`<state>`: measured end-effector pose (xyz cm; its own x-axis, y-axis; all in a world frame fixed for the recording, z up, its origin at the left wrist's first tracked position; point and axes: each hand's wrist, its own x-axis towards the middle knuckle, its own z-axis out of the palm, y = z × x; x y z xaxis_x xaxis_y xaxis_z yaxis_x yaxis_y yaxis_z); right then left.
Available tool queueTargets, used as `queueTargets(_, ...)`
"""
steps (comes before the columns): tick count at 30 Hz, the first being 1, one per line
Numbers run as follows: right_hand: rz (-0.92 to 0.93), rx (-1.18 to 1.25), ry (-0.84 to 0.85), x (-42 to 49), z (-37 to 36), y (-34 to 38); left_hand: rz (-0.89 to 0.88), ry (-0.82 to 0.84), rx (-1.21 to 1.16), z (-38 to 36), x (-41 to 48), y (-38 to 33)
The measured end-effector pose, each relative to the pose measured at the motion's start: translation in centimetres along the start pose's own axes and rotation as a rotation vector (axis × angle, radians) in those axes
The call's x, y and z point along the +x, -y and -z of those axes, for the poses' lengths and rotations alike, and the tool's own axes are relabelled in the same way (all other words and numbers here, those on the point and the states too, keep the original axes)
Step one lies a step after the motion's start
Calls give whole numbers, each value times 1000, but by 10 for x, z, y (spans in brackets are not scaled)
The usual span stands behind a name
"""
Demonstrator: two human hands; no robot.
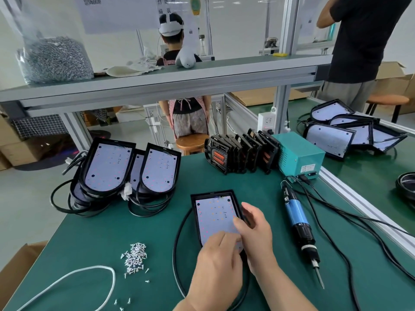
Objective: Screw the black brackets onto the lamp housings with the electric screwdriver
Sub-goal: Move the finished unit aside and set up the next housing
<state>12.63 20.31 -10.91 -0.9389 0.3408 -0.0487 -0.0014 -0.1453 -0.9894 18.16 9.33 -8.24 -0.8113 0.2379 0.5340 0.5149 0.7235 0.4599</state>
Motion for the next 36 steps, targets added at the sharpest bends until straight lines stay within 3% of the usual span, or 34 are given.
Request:
queueTargets(2, 5, -64, 15, 1, 0, 1, 12, -241, 26, 13, 4, 9)
queueTargets(4, 26, -140, 37, 0, -1, 1, 197, -365, 90, 27, 8, 27)
queueTargets(6, 36, -173, 46, -1, -1, 1, 455, -294, 125, 37, 7, 46)
queueTargets(8, 35, -183, 39, 0, 0, 2, 619, -54, 225, 40, 3, 56)
queueTargets(11, 37, -189, 40, 1, -1, 2, 602, 131, 367, 35, -2, 63)
queueTargets(15, 35, -201, 48, 1, 0, 1, 547, 147, 375, 28, 13, 73)
queueTargets(19, 29, -208, 54, 0, -1, 4, 557, 40, 235, 20, 44, 98)
queueTargets(22, 27, -201, 42, -3, -2, 6, 624, 38, 26, 13, 60, 107)
queueTargets(25, 48, -241, 45, -4, -2, 6, 749, -1, -414, 11, 56, 100)
queueTargets(27, 49, -270, 51, -4, -2, 5, 780, -59, -583, 13, 43, 90)
queueTargets(33, 79, -317, 55, -4, -3, 3, 653, -222, -347, 11, -7, 33)
queueTargets(36, 87, -330, 38, -3, -3, 3, 693, -309, -290, 10, -27, 13)
